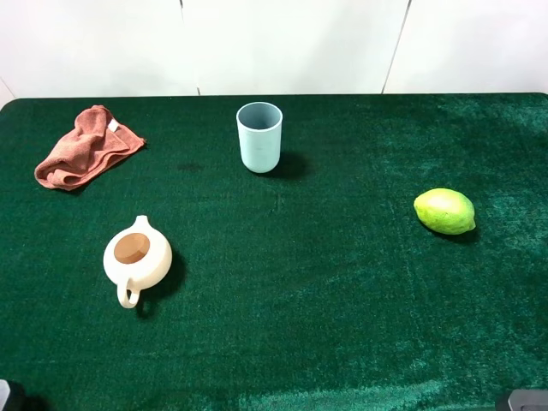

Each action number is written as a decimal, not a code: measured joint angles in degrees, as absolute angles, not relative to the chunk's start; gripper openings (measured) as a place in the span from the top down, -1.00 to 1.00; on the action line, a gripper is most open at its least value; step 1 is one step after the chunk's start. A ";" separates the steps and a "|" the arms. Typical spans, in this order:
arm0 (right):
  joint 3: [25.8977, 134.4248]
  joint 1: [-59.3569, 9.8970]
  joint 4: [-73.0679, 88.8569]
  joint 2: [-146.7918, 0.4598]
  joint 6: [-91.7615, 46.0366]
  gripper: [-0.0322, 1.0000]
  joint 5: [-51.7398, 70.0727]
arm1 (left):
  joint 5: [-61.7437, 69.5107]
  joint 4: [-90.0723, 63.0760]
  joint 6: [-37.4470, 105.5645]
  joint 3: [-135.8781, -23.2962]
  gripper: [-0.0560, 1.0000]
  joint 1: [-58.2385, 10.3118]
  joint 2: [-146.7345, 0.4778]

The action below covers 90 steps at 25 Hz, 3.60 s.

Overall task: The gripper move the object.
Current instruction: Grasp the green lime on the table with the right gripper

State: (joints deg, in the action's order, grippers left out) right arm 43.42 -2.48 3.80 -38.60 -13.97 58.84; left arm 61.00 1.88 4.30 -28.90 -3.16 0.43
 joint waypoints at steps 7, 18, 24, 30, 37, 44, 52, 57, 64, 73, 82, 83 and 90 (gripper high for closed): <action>43.53 -2.48 6.94 -51.83 -22.72 -0.40 56.68 | 61.00 1.88 4.30 -28.90 -0.88 -3.16 0.43; 43.57 -2.48 7.68 -67.37 -37.21 -0.40 50.58 | 61.00 1.88 4.30 -28.90 -0.88 -3.16 0.43; 43.57 -2.48 6.97 -73.40 -41.79 -0.40 47.85 | 61.00 1.88 4.30 -28.90 -0.88 -3.16 0.43; 43.57 -2.48 6.46 -79.97 -45.71 -0.40 43.46 | 61.00 1.88 4.30 -28.90 -0.88 -3.16 0.43; 44.46 -2.48 6.50 -85.56 -49.29 -0.40 41.34 | 61.00 1.88 4.30 -28.90 -0.88 -3.16 0.43; 48.35 -3.28 6.56 -91.65 -50.16 -0.40 40.59 | 61.00 1.88 4.30 -28.90 -0.88 -3.16 0.43; 52.03 -5.11 6.56 -98.35 -50.98 -0.40 39.86 | 61.00 1.88 4.30 -28.90 -0.88 -3.16 0.43; 52.40 -5.11 6.62 -101.46 -50.98 -0.40 38.78 | 61.00 1.88 4.30 -28.90 -0.88 -3.16 0.43; 52.45 -5.11 6.00 -105.27 -51.24 -0.40 35.80 | 61.00 1.88 4.30 -28.90 -0.88 -3.16 0.43; 52.46 -5.11 4.60 -107.12 -48.96 -0.40 34.42 | 61.00 1.88 4.30 -28.90 -0.88 -3.16 0.43; 52.46 -5.11 3.17 -107.12 -46.35 0.03 34.63 | 61.00 1.88 4.30 -28.90 -0.88 -3.16 0.43; 52.46 -5.11 3.17 -107.12 -46.35 0.01 34.65 | 61.00 1.88 4.30 -28.90 -0.88 -3.16 0.43; 52.51 -5.11 3.17 -107.12 -46.35 0.01 35.05 | 61.00 1.88 4.30 -28.90 -0.88 -3.16 0.43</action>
State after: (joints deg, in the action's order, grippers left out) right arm 52.51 -5.11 3.17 -107.12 -46.35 35.05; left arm 61.00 1.88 4.30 -28.90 -3.16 0.43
